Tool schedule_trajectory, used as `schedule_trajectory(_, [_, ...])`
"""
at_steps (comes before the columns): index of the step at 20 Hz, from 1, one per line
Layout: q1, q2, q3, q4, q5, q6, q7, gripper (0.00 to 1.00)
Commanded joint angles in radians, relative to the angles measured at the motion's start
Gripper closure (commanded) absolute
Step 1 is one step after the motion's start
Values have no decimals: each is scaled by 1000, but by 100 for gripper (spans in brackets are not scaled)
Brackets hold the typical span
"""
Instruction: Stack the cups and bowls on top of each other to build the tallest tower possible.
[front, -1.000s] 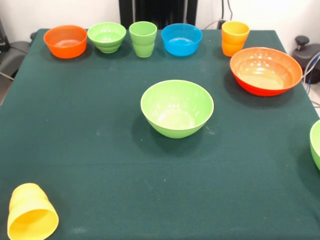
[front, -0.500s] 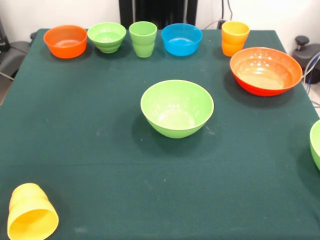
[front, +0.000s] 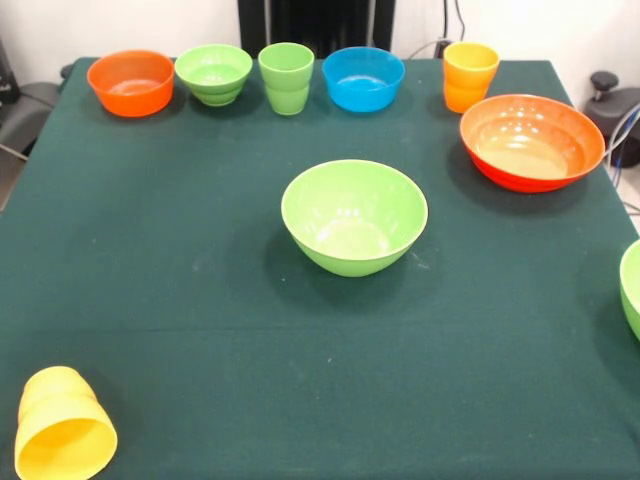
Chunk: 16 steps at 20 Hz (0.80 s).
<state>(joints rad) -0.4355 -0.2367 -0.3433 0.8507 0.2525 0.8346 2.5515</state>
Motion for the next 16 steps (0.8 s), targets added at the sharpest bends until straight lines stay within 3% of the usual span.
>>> schedule_trajectory(1, [36, 8, 92, 121, 11, 56, 84, 100])
schedule_trajectory(16, [91, 63, 54, 58, 69, 61, 201, 100])
